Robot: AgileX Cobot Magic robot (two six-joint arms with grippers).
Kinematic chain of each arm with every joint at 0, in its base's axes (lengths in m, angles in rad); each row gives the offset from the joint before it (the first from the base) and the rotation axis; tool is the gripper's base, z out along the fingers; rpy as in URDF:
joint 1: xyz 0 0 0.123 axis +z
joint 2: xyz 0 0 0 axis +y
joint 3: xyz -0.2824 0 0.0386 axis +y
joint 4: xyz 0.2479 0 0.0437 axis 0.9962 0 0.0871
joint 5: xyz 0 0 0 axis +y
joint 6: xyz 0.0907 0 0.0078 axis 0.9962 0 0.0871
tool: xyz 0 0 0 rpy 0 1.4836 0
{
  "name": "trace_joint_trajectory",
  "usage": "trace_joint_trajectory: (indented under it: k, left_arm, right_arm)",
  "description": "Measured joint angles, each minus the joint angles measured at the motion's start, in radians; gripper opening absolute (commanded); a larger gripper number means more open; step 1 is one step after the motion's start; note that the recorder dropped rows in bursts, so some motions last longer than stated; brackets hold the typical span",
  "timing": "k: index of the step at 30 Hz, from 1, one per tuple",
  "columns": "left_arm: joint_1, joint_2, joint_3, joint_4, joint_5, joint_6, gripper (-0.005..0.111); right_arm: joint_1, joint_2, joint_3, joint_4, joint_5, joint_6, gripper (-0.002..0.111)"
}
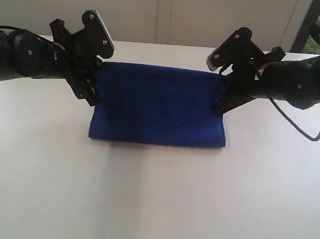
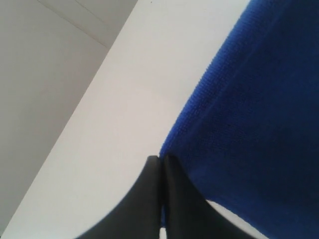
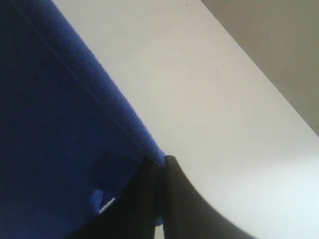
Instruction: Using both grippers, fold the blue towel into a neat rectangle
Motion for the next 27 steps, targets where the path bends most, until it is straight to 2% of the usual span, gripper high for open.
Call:
trace_joint_trajectory:
  k: [11,20,27]
  left_arm:
    - [0.014,0.021,-0.002,0.011,-0.046,0.0,0.0]
    - [0.017,0.121,-0.081,0.02,-0.057,-0.008,0.0]
    - [0.021,0.152,-0.082,0.021,-0.075,-0.01,0.0]
  right_arm:
    - [-0.001,0.028,-0.063,0.0,-0.007,0.0,0.0]
    - [-0.002,0.092,-0.067,0.0,-0.054,-0.002,0.0]
    - [-0.002,0.105,-0.077,0.0,-0.067,-0.008,0.0]
